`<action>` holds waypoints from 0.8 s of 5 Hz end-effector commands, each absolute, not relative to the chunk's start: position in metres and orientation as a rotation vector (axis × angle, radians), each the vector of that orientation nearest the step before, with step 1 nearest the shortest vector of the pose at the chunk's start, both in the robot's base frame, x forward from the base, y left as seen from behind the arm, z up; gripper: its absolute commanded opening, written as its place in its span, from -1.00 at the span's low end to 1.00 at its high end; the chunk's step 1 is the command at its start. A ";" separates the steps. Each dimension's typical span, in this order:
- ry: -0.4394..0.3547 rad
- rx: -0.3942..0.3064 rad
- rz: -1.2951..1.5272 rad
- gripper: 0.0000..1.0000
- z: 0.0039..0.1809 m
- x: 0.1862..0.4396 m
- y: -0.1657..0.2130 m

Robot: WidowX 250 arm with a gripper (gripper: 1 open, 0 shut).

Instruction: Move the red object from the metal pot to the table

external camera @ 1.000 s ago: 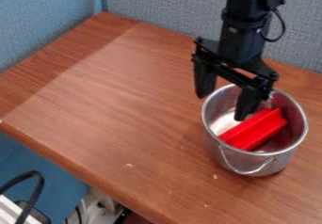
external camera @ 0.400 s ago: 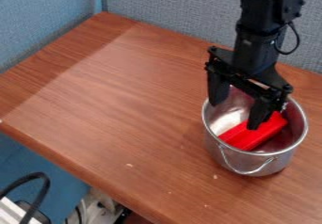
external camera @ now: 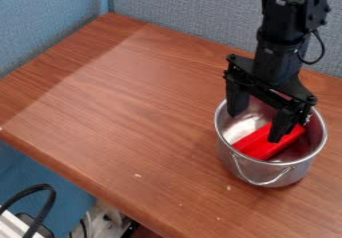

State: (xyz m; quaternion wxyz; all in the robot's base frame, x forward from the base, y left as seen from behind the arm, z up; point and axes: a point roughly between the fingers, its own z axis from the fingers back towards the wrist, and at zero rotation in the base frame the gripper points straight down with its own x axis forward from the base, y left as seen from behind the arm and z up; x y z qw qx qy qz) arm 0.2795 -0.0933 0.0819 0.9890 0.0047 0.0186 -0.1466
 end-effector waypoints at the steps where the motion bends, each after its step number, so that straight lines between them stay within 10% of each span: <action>1: 0.011 0.008 -0.310 1.00 0.085 0.281 -0.100; 4: 0.016 0.017 -0.313 1.00 0.079 0.283 -0.101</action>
